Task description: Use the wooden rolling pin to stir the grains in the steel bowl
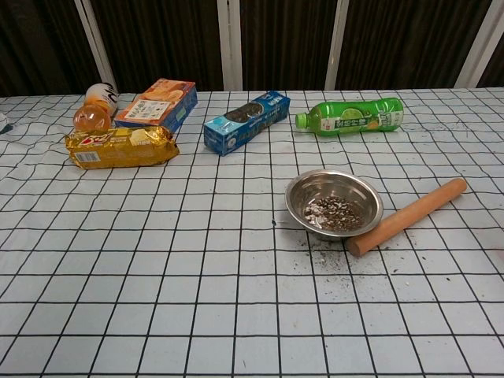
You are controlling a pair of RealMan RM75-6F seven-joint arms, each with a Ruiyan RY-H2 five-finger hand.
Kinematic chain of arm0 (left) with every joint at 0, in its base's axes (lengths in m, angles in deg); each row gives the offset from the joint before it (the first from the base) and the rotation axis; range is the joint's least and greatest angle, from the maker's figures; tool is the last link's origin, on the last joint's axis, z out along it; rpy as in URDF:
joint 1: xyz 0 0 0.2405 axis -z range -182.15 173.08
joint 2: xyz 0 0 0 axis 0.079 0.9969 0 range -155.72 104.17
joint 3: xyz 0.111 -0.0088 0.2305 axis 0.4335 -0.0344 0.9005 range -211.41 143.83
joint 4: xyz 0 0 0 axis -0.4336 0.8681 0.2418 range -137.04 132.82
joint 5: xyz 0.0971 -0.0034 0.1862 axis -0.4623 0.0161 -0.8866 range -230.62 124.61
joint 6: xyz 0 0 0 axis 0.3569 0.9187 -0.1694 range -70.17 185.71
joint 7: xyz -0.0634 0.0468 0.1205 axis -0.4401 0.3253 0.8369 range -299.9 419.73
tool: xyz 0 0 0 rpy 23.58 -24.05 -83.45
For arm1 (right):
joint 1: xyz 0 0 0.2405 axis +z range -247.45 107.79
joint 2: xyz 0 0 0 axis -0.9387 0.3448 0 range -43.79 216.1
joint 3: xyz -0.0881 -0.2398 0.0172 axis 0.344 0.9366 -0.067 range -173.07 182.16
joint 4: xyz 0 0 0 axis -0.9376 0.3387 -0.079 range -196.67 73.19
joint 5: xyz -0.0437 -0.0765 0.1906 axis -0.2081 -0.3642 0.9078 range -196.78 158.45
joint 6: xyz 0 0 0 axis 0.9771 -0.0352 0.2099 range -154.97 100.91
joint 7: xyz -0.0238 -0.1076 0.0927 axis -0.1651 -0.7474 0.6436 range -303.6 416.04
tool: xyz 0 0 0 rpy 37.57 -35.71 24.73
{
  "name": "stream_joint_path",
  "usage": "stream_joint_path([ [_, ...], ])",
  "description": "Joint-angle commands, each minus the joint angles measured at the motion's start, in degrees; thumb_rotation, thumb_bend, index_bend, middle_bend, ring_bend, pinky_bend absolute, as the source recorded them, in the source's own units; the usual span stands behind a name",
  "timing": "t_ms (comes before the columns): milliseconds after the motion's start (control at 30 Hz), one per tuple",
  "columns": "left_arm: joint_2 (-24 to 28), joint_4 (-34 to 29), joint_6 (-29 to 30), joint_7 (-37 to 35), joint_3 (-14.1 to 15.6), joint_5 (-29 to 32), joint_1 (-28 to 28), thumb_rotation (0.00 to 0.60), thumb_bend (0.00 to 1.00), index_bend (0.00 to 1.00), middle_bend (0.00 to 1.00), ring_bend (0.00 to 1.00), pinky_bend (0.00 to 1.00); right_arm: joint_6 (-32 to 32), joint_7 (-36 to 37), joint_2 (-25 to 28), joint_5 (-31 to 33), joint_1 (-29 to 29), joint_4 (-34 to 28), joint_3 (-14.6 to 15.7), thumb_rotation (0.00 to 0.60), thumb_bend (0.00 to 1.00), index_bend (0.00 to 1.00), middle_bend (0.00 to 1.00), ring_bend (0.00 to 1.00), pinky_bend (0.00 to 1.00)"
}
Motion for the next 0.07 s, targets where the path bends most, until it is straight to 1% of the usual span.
stream_joint_path([
  [33, -0.21, 0.11, 0.08, 0.44, -0.13, 0.22, -0.02, 0.6, 0.02, 0.0, 0.0, 0.0, 0.0, -0.65, 1.34, -0.12, 2.4, -1.31, -0.4, -1.21, 0.6, 0.29, 0.0, 0.0, 0.0, 0.0],
  [67, -0.23, 0.08, 0.05, 0.61, -0.16, 0.28, 0.0, 0.6, 0.02, 0.0, 0.0, 0.0, 0.0, -0.47, 1.42, -0.25, 2.9, -1.38, -0.46, -1.48, 0.6, 0.29, 0.0, 0.0, 0.0, 0.0],
])
